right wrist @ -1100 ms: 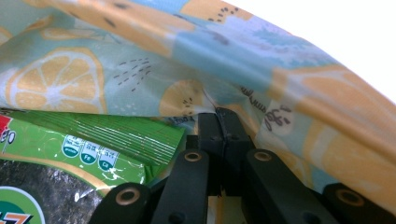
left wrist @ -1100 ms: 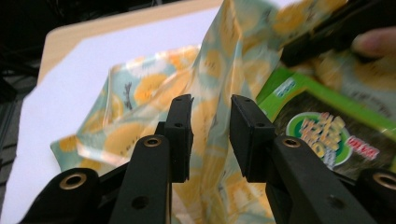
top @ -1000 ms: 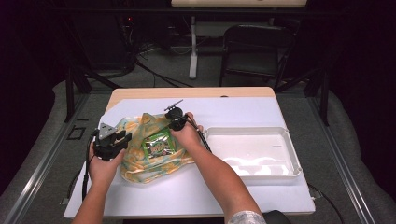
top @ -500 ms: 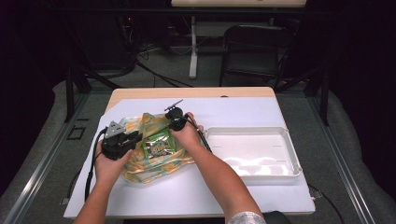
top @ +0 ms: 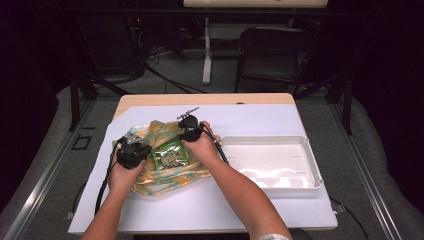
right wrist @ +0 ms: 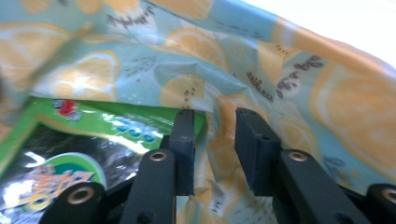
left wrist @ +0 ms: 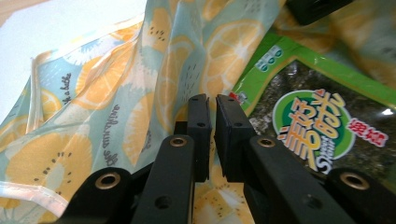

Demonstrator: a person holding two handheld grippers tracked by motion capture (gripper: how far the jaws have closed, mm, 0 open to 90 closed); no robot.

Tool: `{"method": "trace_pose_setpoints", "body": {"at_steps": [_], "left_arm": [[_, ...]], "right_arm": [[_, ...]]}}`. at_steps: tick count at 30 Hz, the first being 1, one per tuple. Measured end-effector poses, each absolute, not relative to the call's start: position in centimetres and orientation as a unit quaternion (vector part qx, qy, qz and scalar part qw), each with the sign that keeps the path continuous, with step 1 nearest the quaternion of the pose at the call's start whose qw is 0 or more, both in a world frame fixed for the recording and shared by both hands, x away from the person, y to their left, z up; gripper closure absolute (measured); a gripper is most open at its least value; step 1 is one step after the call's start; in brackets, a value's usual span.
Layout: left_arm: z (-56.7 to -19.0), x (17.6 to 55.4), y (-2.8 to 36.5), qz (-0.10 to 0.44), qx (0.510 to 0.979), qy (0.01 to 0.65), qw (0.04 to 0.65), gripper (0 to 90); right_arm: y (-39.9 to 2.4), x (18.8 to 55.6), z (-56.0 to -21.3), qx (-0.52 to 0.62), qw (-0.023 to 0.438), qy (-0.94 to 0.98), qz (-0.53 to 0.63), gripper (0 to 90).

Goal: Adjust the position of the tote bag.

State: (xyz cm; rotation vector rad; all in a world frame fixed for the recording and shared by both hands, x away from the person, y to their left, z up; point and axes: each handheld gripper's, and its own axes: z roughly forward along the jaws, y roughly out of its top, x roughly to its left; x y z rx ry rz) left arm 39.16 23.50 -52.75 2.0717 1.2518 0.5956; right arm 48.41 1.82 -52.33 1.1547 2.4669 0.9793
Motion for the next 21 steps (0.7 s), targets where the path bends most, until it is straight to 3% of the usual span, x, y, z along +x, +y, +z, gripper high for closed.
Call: {"method": "trace_pose_setpoints", "body": {"at_steps": [10,21], "left_arm": [[-52.8,39.7,24.6,0.213,0.768,0.506,0.328,86.1],[-53.3,40.1,25.2,0.206,0.769,0.514,0.319,84.7]], "right_arm": [[0.9,46.2,-49.8,0.376,0.124,0.840,0.370,61.0],[0.2,44.0,-47.9,0.349,0.128,0.842,0.390,60.5]]}}
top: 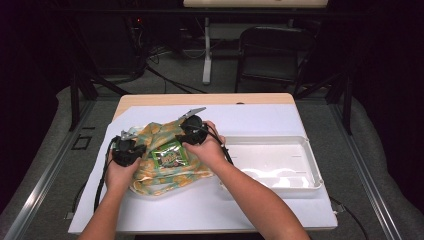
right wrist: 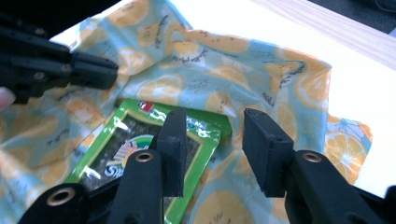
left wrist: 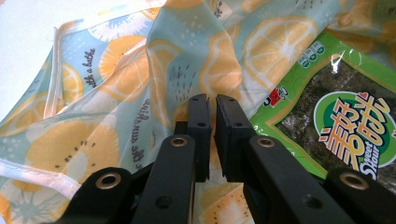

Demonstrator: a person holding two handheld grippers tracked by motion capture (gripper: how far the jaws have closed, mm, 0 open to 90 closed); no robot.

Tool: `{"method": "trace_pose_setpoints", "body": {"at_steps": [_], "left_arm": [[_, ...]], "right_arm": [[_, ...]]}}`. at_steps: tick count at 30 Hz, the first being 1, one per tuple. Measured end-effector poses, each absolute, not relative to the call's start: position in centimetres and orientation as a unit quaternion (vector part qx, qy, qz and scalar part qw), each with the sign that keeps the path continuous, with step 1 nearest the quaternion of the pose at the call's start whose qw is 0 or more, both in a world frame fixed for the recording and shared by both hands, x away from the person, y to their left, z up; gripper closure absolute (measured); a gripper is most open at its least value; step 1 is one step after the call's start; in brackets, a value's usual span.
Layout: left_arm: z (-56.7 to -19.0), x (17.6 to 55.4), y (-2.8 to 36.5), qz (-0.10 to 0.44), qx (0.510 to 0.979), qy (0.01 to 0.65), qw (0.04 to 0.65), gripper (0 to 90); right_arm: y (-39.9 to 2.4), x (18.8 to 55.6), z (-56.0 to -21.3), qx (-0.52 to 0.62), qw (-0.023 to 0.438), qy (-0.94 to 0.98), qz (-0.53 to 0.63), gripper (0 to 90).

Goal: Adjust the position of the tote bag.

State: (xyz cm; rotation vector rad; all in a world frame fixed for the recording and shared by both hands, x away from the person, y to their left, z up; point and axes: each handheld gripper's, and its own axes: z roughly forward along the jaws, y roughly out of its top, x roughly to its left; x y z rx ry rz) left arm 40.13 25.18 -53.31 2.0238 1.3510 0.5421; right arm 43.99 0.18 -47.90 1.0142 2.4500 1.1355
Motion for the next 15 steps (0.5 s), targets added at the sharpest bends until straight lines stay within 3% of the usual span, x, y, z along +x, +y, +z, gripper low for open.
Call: {"method": "trace_pose_setpoints", "body": {"at_steps": [15], "left_arm": [[-53.7,40.4,25.4,0.205,0.764,0.524,0.316,82.7]], "right_arm": [[-1.0,42.2,-47.6,0.354,0.137,0.841,0.385,63.5]]}}
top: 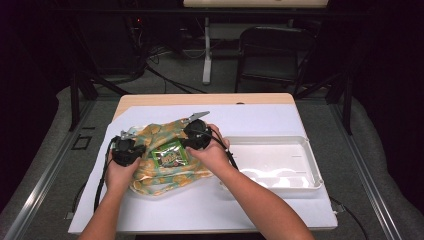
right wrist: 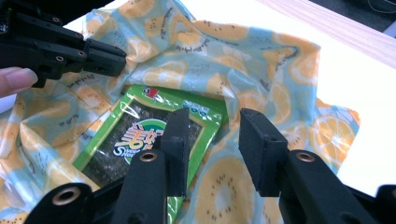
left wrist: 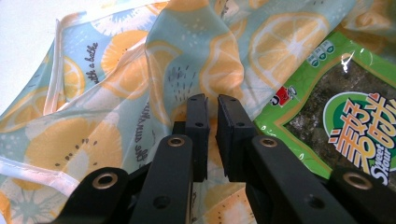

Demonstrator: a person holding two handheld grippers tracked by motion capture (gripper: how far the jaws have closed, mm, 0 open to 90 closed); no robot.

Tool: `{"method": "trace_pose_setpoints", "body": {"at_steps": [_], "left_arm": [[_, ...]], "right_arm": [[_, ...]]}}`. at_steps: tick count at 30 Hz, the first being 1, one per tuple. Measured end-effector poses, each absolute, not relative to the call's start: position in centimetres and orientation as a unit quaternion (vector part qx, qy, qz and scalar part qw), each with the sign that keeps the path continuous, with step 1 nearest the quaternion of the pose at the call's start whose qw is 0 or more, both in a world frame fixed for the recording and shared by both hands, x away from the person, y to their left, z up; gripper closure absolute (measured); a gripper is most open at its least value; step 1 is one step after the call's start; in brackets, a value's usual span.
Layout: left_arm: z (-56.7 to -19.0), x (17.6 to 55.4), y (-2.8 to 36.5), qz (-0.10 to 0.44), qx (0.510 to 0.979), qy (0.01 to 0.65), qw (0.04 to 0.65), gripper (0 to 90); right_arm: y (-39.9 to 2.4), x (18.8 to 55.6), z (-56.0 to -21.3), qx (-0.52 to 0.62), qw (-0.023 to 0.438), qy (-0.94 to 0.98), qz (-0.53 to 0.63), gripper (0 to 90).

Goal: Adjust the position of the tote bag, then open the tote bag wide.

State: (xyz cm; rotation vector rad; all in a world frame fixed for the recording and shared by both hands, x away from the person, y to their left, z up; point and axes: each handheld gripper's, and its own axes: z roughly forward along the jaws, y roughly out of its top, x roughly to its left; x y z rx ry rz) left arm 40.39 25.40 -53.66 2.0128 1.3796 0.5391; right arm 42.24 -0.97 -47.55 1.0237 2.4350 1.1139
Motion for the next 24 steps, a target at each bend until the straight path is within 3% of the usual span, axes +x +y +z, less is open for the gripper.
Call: {"method": "trace_pose_setpoints", "body": {"at_steps": [24], "left_arm": [[-53.2,39.8,25.5,0.204,0.763,0.521,0.323,77.1]], "right_arm": [[-3.9,40.5,-49.6,0.394,0.121,0.822,0.394,53.5]]}}
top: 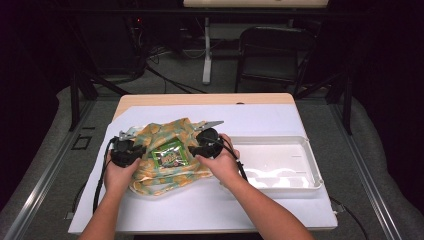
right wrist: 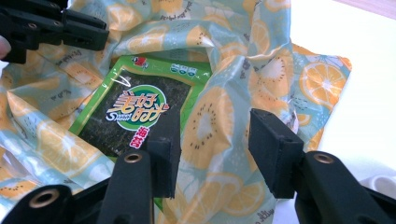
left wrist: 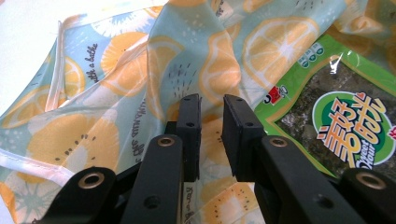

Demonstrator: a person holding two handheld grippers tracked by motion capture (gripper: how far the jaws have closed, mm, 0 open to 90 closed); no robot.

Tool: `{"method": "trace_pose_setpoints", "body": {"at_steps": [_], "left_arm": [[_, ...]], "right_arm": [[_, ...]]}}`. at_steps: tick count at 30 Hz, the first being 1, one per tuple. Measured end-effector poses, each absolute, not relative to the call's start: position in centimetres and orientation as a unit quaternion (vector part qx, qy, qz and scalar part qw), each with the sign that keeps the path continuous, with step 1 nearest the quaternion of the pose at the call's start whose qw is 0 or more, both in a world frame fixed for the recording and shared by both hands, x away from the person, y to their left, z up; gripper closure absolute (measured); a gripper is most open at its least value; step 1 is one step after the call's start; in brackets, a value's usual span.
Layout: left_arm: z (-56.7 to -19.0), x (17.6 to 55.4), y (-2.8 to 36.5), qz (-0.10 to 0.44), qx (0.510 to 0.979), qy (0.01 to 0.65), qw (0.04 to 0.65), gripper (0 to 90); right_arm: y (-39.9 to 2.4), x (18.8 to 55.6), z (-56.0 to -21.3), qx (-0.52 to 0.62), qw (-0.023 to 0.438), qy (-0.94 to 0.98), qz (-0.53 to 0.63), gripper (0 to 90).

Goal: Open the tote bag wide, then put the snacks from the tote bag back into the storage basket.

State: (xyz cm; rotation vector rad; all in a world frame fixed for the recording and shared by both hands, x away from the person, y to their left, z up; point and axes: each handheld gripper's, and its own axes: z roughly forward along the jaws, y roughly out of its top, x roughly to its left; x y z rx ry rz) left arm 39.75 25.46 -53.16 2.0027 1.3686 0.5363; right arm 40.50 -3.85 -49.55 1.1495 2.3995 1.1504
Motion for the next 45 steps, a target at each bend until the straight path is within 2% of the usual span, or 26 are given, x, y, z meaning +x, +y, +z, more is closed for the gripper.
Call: {"method": "trace_pose_setpoints", "body": {"at_steps": [13,14,15,16,17,18,19,20,26,33,38,40,45], "left_arm": [[-53.4,39.5,25.5,0.206,0.762,0.523,0.321,77.3],[-53.5,39.4,25.5,0.206,0.763,0.523,0.321,77.3],[-53.5,39.4,25.5,0.206,0.763,0.523,0.321,77.3],[-53.5,39.4,25.5,0.206,0.763,0.521,0.321,77.3],[-53.5,39.4,25.5,0.206,0.763,0.522,0.321,77.3],[-53.4,39.4,25.5,0.206,0.765,0.521,0.320,77.3],[-53.4,39.3,25.5,0.206,0.765,0.520,0.319,77.3],[-53.3,39.3,25.6,0.206,0.764,0.520,0.322,77.2],[-53.3,39.2,25.6,0.207,0.765,0.519,0.320,77.0],[-53.2,39.0,25.6,0.209,0.766,0.517,0.320,75.5],[-52.3,38.3,25.2,0.220,0.757,0.512,0.342,72.1],[-51.6,37.7,25.1,0.227,0.752,0.506,0.356,65.7],[-50.6,36.8,24.6,0.232,0.753,0.493,0.369,64.2]], "right_arm": [[-3.7,40.1,-50.9,0.398,0.107,0.825,0.386,50.7],[-3.7,39.9,-51.1,0.398,0.105,0.829,0.378,56.6],[-3.7,39.9,-51.1,0.398,0.105,0.829,0.378,56.6],[-3.6,39.7,-51.3,0.394,0.110,0.833,0.373,62.8],[-3.6,39.7,-51.3,0.394,0.110,0.833,0.373,62.8],[-3.6,39.5,-51.4,0.393,0.113,0.835,0.368,71.0],[-3.6,39.5,-51.4,0.393,0.113,0.835,0.368,71.0],[-3.6,39.3,-51.4,0.390,0.119,0.839,0.360,77.5],[-3.9,38.7,-51.5,0.380,0.142,0.847,0.343,87.2],[-4.3,37.9,-52.0,0.377,0.152,0.855,0.322,87.6],[-4.3,37.5,-52.0,0.373,0.158,0.854,0.328,84.7],[-4.3,37.4,-51.9,0.372,0.156,0.852,0.335,82.8],[-4.5,37.4,-51.8,0.372,0.150,0.847,0.348,78.3]]}}
